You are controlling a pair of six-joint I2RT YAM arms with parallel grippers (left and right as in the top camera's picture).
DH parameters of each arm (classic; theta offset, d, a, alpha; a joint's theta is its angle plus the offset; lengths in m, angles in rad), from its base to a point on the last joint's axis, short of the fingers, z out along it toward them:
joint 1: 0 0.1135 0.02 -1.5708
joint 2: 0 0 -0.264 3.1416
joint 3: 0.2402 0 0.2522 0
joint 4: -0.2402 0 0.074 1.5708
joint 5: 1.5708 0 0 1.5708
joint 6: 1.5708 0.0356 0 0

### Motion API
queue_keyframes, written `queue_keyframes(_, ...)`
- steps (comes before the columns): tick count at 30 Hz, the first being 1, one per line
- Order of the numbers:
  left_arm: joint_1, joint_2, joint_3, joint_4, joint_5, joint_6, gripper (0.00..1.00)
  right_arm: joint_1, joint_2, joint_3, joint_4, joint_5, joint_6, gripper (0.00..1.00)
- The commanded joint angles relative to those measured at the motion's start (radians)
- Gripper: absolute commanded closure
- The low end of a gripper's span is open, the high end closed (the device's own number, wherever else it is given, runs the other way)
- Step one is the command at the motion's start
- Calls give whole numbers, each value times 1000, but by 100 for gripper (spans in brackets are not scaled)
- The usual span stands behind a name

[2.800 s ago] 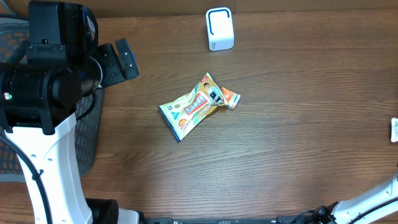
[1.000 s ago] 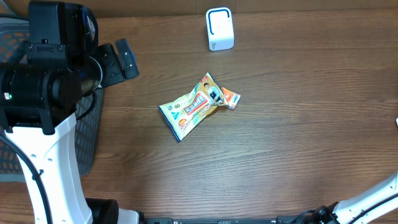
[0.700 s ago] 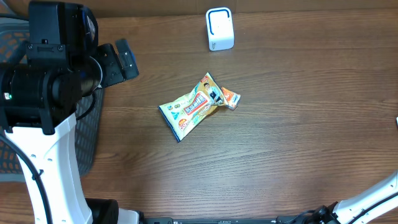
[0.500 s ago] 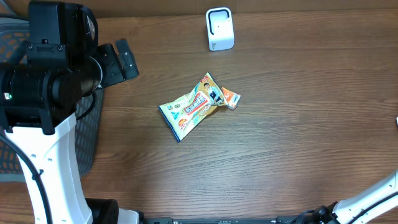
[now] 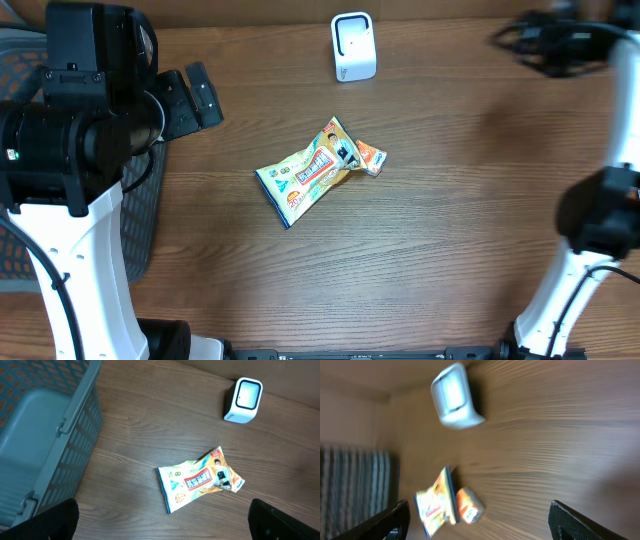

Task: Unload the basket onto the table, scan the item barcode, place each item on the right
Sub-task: 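Release the tube and swing the right gripper back toward the yellow bag, then lower the right gripper onto the yellow snack bag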

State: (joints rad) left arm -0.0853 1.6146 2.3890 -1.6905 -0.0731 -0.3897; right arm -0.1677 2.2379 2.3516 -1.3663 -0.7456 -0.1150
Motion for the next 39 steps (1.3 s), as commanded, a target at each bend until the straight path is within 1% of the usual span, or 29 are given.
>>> queue_keyframes(1,2,1,2,1,-13,9,0,127,6,-48,8,76,-129,12)
queue_keyframes(5,2,1,2,1,-12,9,0,303,25,-122,64,223,-129,11)
queue_keyframes(9,2,1,2,1,-12,9,0,443,63,-190,140,286,-130,10)
queue_keyframes(11,2,1,2,1,-12,9,0,501,78,-214,172,325,-130,10)
queue_keyframes(16,2,1,2,1,-12,9,0,637,80,-254,248,498,-133,10)
queue_keyframes(19,2,1,2,1,-13,9,0,695,81,-257,255,574,-175,10)
queue_keyframes(23,2,1,2,1,-13,9,0,742,82,-258,266,648,-177,11)
queue_keyframes(39,2,1,2,1,-12,9,0,784,122,-258,236,651,-174,12)
